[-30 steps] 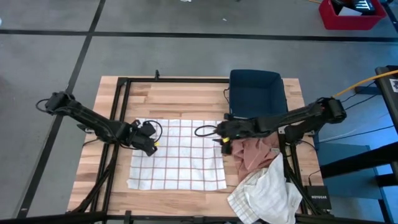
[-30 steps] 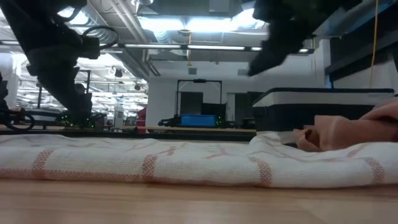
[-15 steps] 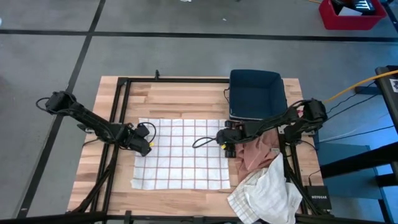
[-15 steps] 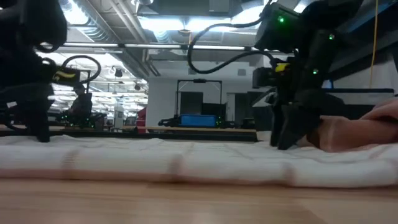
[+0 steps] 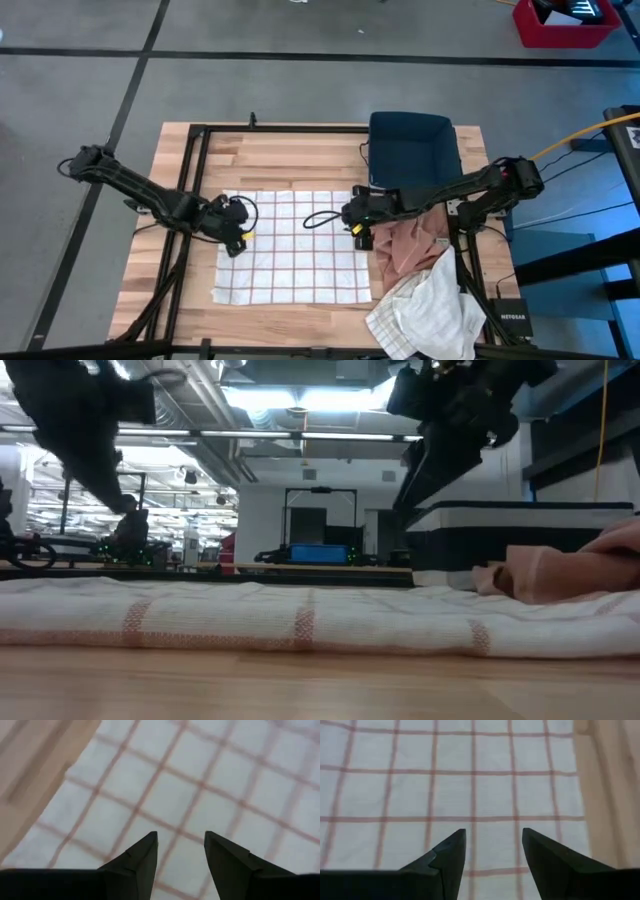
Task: Fold towel
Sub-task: Fold the brown striped towel on the table
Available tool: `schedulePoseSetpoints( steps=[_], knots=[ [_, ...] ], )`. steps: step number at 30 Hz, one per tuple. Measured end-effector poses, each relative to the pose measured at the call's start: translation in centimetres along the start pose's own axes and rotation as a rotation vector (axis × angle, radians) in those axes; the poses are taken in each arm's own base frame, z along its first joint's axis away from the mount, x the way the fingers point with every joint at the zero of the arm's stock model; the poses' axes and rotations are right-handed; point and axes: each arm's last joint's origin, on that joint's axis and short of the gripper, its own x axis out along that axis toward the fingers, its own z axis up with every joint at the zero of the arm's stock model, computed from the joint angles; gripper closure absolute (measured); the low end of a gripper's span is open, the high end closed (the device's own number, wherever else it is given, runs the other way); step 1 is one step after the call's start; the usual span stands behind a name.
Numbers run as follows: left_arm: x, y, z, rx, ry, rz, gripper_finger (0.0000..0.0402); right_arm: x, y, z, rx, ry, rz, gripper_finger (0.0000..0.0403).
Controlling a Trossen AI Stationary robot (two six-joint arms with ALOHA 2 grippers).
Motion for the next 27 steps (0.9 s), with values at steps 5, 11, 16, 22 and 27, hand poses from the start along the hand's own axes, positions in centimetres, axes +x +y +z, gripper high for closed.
schedulePoseSetpoints(
  steps=[5,11,16,22,27],
  knots=[
    [0.2,-0.3,-0.6,0.083,0.082,-0.101,0.0246,0.4,0.2,0.0,0.063,-0.018,0.036,0.0203],
    [2.0,-0.5,-1.9,0.127,0.180,-0.171,0.0202,1.6,0.2,-1.1,0.098,-0.057,0.035,0.0203],
    [2.9,-0.4,-2.3,0.194,0.227,-0.133,0.0149,1.8,0.0,-1.5,0.129,-0.059,-0.024,0.0203],
    [3.6,-0.6,-3.1,0.272,0.316,-0.112,0.0130,1.7,0.0,-1.1,0.137,-0.091,-0.023,0.0203],
    [4.0,-0.4,-3.8,0.235,0.389,-0.041,0.0134,1.7,0.1,-1.2,0.171,-0.083,-0.001,0.0203]
  ],
)
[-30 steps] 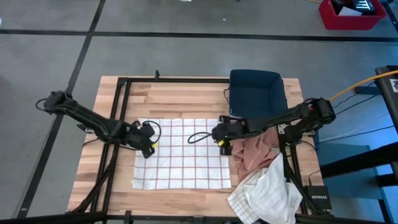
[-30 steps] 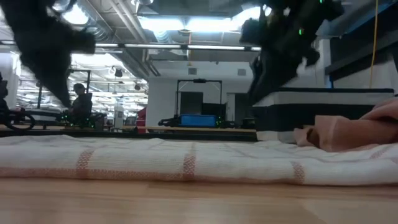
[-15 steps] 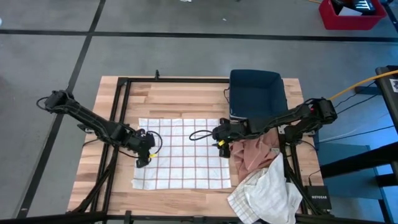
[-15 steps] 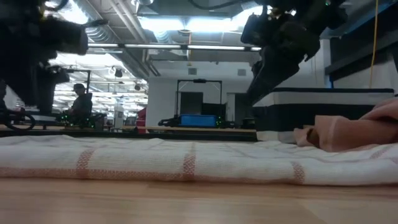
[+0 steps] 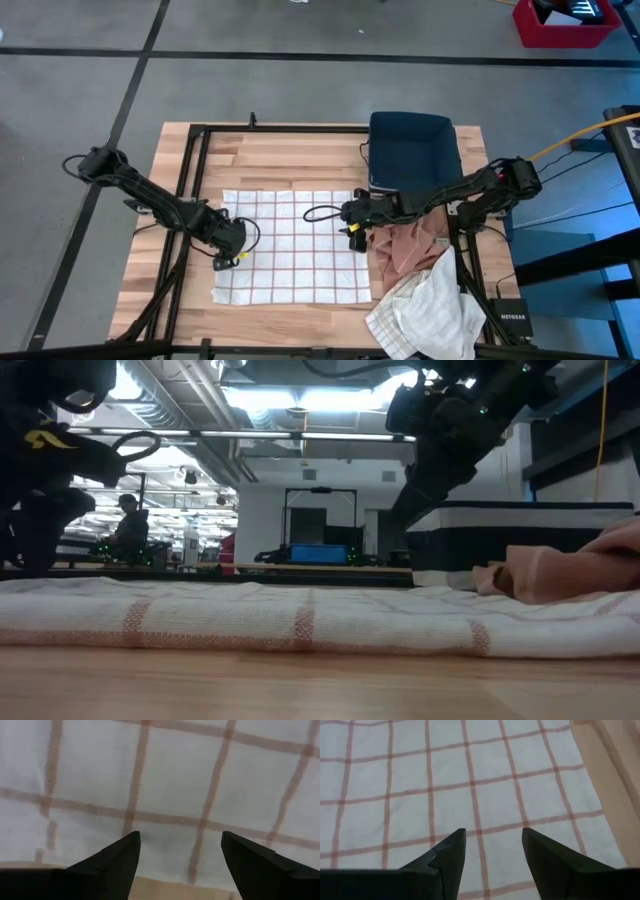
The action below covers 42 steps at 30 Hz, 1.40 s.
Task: Fold towel
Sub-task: Fold the brown striped towel on the table
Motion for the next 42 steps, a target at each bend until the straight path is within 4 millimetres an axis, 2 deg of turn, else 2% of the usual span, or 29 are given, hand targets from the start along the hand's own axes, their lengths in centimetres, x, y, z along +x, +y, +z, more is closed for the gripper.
schedulePoseSetpoints(
  steps=[8,12,17,24,28,31,36,42],
  knots=[
    [0.2,-0.2,0.5,0.081,-0.058,0.007,0.0146,0.0,0.0,0.1,-0.017,-0.008,0.001,0.0203],
    [1.3,0.1,-0.1,0.145,-0.032,0.023,0.0146,0.0,0.0,0.1,-0.016,-0.011,0.003,0.0203],
    [2.6,0.6,-1.0,0.119,-0.014,0.012,0.0146,0.0,0.0,-0.3,-0.003,0.032,0.022,0.0203],
    [2.9,0.5,-0.9,0.102,-0.052,0.001,0.0147,0.0,0.1,0.0,0.008,0.012,0.031,0.0203],
    [2.9,0.5,-0.9,0.108,-0.051,0.001,0.0147,-0.1,0.2,-1.0,0.017,0.128,0.111,0.0203],
    [2.9,0.5,-0.9,0.112,-0.050,0.002,0.0147,-0.1,0.1,-1.8,0.071,0.210,0.102,0.0202],
    [2.9,0.5,-0.9,0.093,-0.050,0.001,0.0147,1.0,0.2,-2.8,0.087,0.310,0.150,0.0165],
    [3.0,0.5,-0.9,0.089,-0.050,0.002,0.0147,3.3,0.2,-4.0,0.052,0.386,0.136,0.0118]
  ],
)
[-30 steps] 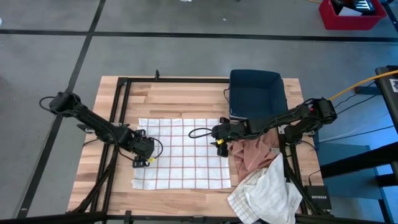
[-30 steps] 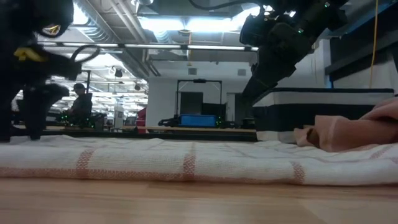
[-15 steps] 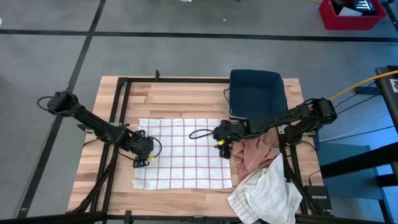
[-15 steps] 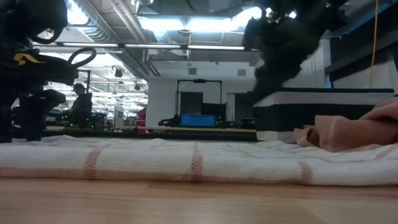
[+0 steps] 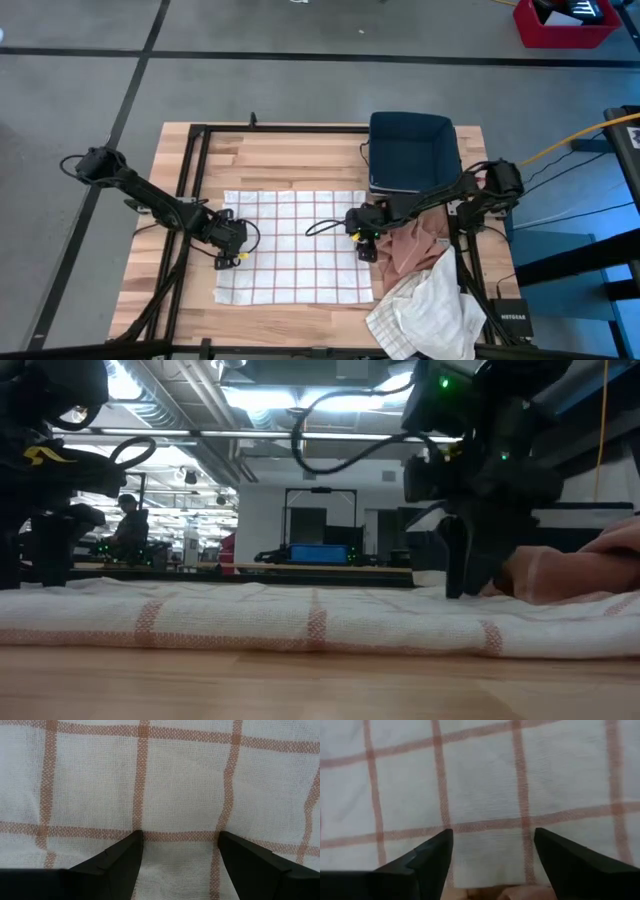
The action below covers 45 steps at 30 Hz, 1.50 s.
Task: Fold towel
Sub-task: Fold the brown striped towel on the table
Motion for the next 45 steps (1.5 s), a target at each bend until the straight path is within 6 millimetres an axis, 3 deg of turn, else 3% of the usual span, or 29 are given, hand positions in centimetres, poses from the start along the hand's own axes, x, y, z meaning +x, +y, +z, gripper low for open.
schedulePoseSetpoints(
  steps=[11,16,20,30,39,45],
  knots=[
    [0.0,0.0,-0.1,-0.016,0.008,0.004,0.0147,0.7,1.1,-0.3,-0.160,0.020,-0.002,0.0139],
    [0.0,0.0,0.0,-0.019,0.004,0.004,0.0147,-0.2,1.3,-0.1,-0.145,0.098,-0.062,0.0141],
    [0.0,0.0,0.0,-0.021,0.004,0.004,0.0147,-0.7,1.8,0.7,-0.121,0.054,-0.065,0.0141],
    [0.0,0.0,-0.1,-0.019,0.002,0.010,0.0147,1.9,2.3,0.7,-0.146,0.063,-0.094,0.0141],
    [0.0,-0.1,-0.3,-0.038,0.010,0.021,0.0149,2.0,1.9,0.1,-0.138,0.133,-0.142,0.0141],
    [-0.1,-0.4,-0.6,-0.032,0.014,0.023,0.0183,1.9,1.8,-0.3,-0.132,0.166,-0.160,0.0167]
  ],
)
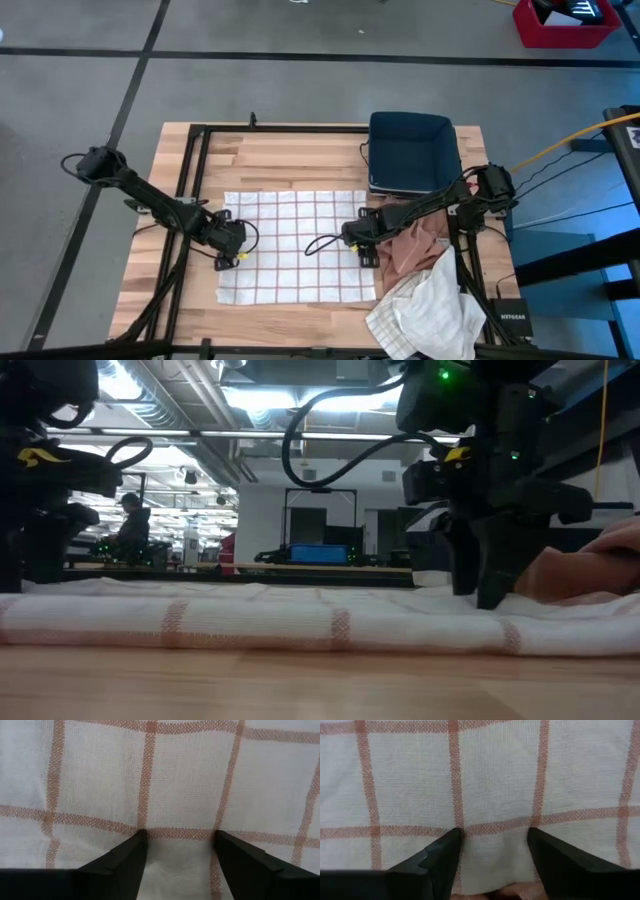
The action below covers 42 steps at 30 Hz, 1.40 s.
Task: Fold towel
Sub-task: Fold the brown striped towel on the table
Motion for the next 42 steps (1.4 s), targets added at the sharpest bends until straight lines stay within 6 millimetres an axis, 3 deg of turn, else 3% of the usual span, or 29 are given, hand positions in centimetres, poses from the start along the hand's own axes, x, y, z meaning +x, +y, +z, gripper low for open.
schedulePoseSetpoints(
  steps=[5,13,15,21,29,36,42],
  knots=[
    [0.0,-0.1,-0.1,0.008,0.007,-0.004,0.0233,0.1,0.0,0.0,-0.001,-0.001,-0.009,0.0228],
    [-0.1,0.0,0.0,-0.006,-0.003,0.008,0.0363,0.2,-0.1,0.0,-0.003,-0.004,-0.038,0.0373],
    [-0.4,-0.1,0.1,-0.006,-0.010,0.005,0.0389,0.1,-0.1,0.0,-0.004,-0.007,-0.051,0.0392],
    [-3.7,-0.8,1.3,0.008,-0.053,0.003,0.0396,-2.2,0.4,0.2,-0.015,-0.018,-0.145,0.0390],
    [-11.3,-1.4,3.1,0.060,-0.133,0.141,0.0399,-9.5,2.1,2.1,-0.058,-0.153,-0.269,0.0390],
    [-17.5,-1.6,3.7,0.038,-0.192,0.114,0.0399,-14.9,3.2,2.5,-0.086,-0.179,-0.360,0.0394],
    [-19.6,-1.2,2.5,-0.008,-0.151,0.166,0.0399,-16.7,3.7,1.6,-0.047,-0.168,-0.372,0.0398]
  ],
)
